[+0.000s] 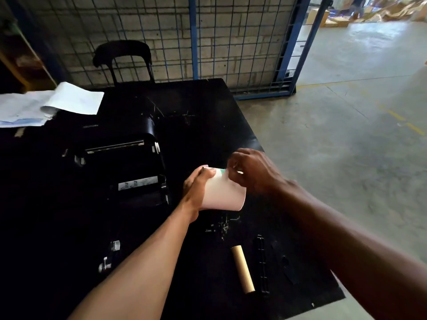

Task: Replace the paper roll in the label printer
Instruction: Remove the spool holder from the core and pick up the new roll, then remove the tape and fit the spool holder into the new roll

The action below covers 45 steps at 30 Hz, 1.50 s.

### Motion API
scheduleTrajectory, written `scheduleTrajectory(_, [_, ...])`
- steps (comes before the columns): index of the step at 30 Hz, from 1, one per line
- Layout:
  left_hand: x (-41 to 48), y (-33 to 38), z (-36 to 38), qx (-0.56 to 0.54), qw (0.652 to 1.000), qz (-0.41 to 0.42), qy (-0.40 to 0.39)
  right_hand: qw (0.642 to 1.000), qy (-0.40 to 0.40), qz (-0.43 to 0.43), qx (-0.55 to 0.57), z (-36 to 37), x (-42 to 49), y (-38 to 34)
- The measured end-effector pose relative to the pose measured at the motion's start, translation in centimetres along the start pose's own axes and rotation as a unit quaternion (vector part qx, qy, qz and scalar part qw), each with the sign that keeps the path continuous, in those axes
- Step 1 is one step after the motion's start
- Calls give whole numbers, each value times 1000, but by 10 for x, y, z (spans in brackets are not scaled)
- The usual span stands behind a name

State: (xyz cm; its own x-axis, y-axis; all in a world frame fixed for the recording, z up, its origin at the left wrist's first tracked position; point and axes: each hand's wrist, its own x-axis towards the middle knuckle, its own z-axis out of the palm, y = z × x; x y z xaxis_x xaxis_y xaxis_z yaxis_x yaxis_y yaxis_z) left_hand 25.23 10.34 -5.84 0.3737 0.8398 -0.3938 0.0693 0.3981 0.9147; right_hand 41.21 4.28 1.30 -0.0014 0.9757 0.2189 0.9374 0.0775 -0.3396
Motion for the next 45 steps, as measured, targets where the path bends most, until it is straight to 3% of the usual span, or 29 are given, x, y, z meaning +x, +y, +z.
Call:
scheduleTrajectory(10, [-5,-32,16,-20,999,-20,46,986,30,144,78,20,34,74])
scheduleTrajectory(16, [-5,-48,16,-89,989,-59,102,986,-133,97,18,70,9,103])
scheduleTrajectory(21, [-3,-48,10,-108,985,-73,115,965,-250,60,-47,108,-23,115])
scheduleTrajectory(27, [3,-42,14,-128,981,-75,128,970,-234,18,-67,114,-41,107])
scheduleTrajectory(31, [3,-36,21,-129,980,-72,131,969,-236,42,-61,114,-57,105])
scheduleTrajectory(34, [0,-32,23,-125,982,-69,125,958,-261,120,-23,105,-59,100])
scheduleTrajectory(36, [-3,-31,22,-122,984,-63,115,945,-234,216,73,94,-54,94])
scheduleTrajectory(37, [-4,-30,20,-119,985,-62,107,928,-192,273,169,87,-51,90])
scheduleTrajectory(39, [-8,-29,19,-110,988,-57,90,843,-103,355,392,72,-51,77])
scheduleTrajectory(41, [-13,-26,17,-102,990,-50,77,767,-99,369,516,56,-53,61])
scheduleTrajectory(45, [-29,-20,12,-102,993,-41,50,777,-174,303,524,43,-69,30])
